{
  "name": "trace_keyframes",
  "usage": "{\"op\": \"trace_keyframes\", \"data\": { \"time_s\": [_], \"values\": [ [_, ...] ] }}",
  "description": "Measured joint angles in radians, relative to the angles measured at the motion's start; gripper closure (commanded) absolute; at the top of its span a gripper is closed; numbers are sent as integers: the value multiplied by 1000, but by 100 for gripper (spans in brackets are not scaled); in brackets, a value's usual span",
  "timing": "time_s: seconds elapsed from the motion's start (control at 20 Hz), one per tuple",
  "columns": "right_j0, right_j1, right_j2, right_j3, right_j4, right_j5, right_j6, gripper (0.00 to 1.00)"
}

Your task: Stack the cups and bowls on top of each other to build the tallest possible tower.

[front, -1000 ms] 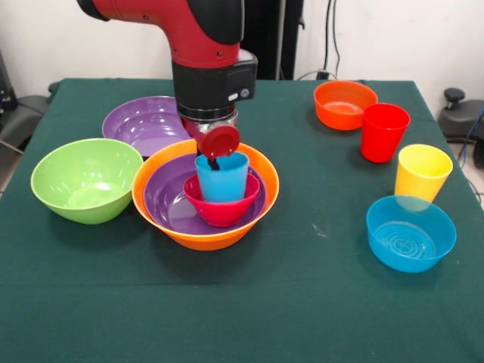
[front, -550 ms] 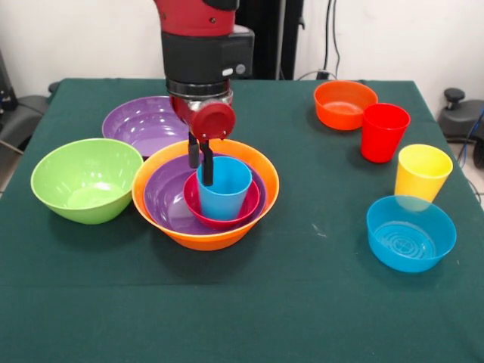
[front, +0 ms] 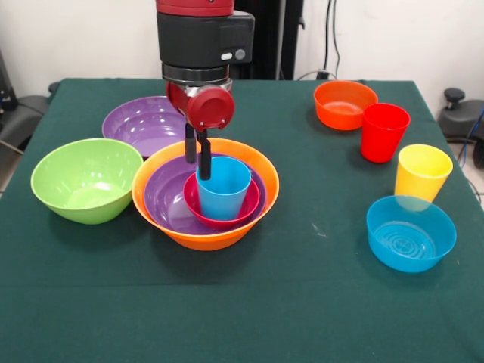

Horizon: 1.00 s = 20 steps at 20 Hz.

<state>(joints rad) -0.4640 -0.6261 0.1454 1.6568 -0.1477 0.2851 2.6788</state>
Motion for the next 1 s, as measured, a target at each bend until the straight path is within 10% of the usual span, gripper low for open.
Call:
{"op": "trace_keyframes", "data": {
  "time_s": [1.0],
  "values": [
    [151,-118,-42,44,53,134,0,0]
  ]
}}
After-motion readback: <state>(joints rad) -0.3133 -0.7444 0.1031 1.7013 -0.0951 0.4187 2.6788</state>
